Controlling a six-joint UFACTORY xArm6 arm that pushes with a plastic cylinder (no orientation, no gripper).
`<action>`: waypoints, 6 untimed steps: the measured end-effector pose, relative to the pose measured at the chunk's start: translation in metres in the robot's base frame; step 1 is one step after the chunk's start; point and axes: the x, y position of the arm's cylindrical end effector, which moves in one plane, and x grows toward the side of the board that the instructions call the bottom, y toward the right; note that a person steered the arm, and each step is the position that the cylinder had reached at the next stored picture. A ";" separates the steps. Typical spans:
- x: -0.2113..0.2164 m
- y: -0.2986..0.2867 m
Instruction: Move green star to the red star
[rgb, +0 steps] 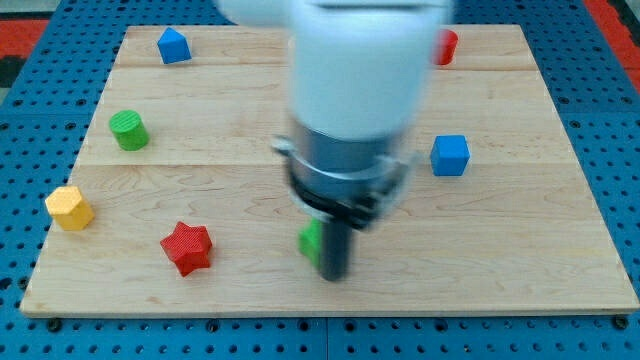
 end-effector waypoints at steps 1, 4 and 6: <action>-0.060 -0.040; -0.116 -0.023; -0.086 -0.127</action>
